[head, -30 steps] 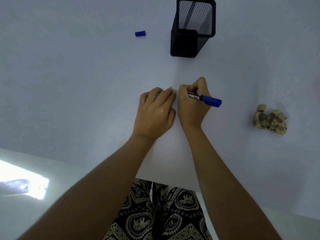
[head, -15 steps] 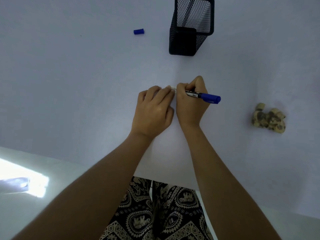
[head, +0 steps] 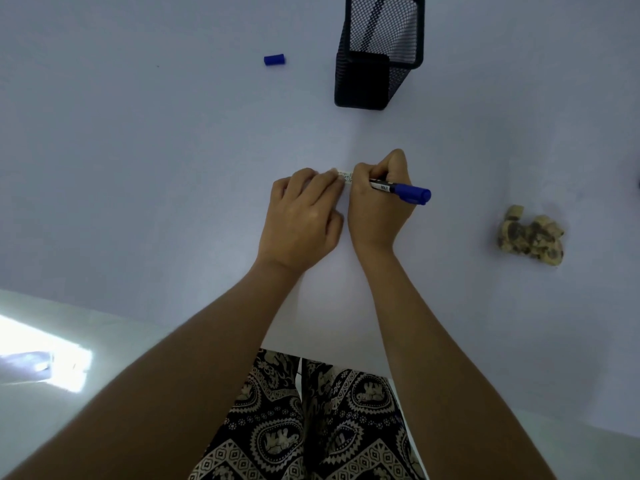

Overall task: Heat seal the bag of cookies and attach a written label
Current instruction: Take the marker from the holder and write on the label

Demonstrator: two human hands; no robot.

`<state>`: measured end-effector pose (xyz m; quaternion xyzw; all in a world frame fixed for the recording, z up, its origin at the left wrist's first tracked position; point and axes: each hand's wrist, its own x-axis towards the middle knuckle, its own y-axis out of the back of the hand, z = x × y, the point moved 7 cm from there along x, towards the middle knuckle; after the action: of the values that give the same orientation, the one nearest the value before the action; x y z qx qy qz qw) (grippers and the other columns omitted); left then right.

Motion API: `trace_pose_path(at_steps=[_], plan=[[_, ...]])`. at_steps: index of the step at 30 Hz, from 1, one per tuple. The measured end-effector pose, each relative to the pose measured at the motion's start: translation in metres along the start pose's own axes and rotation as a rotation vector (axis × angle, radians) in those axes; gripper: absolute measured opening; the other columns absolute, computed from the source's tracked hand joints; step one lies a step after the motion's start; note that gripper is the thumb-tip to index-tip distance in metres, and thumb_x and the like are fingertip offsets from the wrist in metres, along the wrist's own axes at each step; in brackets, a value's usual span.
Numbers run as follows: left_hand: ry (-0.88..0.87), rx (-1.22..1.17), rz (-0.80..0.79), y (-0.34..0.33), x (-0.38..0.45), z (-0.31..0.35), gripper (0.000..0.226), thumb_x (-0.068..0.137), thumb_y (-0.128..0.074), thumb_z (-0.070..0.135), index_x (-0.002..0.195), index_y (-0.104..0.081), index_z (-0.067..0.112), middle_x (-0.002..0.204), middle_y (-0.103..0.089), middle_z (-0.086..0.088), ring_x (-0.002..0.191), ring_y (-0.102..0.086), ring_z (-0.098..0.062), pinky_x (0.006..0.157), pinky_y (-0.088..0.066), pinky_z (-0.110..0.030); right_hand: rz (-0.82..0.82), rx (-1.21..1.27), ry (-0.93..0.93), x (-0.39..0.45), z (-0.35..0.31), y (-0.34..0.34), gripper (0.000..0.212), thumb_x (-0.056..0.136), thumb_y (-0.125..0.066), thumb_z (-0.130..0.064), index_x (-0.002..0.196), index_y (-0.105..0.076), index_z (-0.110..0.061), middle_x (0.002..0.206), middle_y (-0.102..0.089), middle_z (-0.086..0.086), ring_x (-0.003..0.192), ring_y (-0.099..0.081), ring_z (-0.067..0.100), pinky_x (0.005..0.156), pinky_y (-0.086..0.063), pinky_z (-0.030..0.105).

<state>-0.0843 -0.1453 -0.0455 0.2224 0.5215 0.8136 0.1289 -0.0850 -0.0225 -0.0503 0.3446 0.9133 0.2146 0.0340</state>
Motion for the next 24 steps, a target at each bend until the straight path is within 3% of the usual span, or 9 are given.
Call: trace_pose_path(at_steps=[5, 13, 16, 20, 22, 24], plan=[[0.003, 0.016, 0.001, -0.001, 0.0, 0.0, 0.035, 0.077, -0.059, 0.016, 0.111, -0.067, 0.007, 0.113, -0.068, -0.007, 0.104, -0.059, -0.026, 0.082, -0.042, -0.038, 0.026, -0.022, 0.018, 0.0, 0.001, 0.001, 0.029, 0.08, -0.055, 0.004, 0.067, -0.036, -0.013, 0.053, -0.036, -0.011, 0.048, -0.037, 0.006, 0.044, -0.034, 0.014], [0.011, 0.038, -0.038, -0.001, 0.001, 0.0, 0.036, 0.078, -0.059, 0.018, 0.113, -0.065, 0.009, 0.115, -0.067, -0.006, 0.104, -0.059, -0.026, 0.083, -0.042, -0.037, 0.003, 0.005, -0.027, 0.003, -0.003, 0.003, 0.046, 0.082, -0.052, 0.006, 0.064, -0.027, -0.029, 0.054, -0.036, -0.009, 0.048, -0.036, 0.006, 0.045, -0.035, 0.019], [0.015, 0.039, -0.046, 0.0, 0.002, 0.001, 0.037, 0.079, -0.056, 0.017, 0.115, -0.063, 0.009, 0.117, -0.064, -0.007, 0.104, -0.057, -0.026, 0.083, -0.043, -0.037, 0.002, 0.039, -0.096, 0.006, -0.003, 0.007, 0.038, 0.082, -0.052, 0.005, 0.064, -0.031, -0.02, 0.054, -0.036, -0.008, 0.046, -0.038, 0.005, 0.045, -0.034, 0.019], [0.017, 0.019, -0.03, 0.004, 0.001, 0.002, 0.036, 0.08, -0.056, 0.017, 0.115, -0.063, 0.009, 0.121, -0.061, -0.007, 0.105, -0.054, -0.023, 0.083, -0.042, -0.035, 0.001, 0.114, -0.301, 0.013, 0.004, 0.016, 0.03, 0.082, -0.054, 0.001, 0.065, -0.035, -0.014, 0.056, -0.042, -0.002, 0.046, -0.039, 0.003, 0.046, -0.036, 0.022], [0.014, 0.013, -0.026, 0.005, 0.001, 0.001, 0.035, 0.079, -0.057, 0.016, 0.114, -0.063, 0.009, 0.116, -0.063, -0.005, 0.103, -0.055, -0.023, 0.083, -0.042, -0.034, -0.01, 0.2, -0.473, 0.017, 0.011, 0.023, 0.031, 0.083, -0.055, -0.003, 0.063, -0.035, -0.017, 0.057, -0.046, 0.001, 0.048, -0.044, 0.012, 0.045, -0.037, 0.026], [0.016, 0.002, -0.02, 0.005, 0.001, 0.001, 0.034, 0.078, -0.058, 0.015, 0.112, -0.064, 0.01, 0.112, -0.065, -0.004, 0.103, -0.055, -0.023, 0.083, -0.042, -0.034, -0.029, 0.279, -0.616, 0.017, 0.017, 0.036, 0.033, 0.085, -0.055, -0.003, 0.063, -0.034, -0.017, 0.054, -0.044, 0.001, 0.041, -0.041, 0.011, 0.038, -0.033, 0.021]])
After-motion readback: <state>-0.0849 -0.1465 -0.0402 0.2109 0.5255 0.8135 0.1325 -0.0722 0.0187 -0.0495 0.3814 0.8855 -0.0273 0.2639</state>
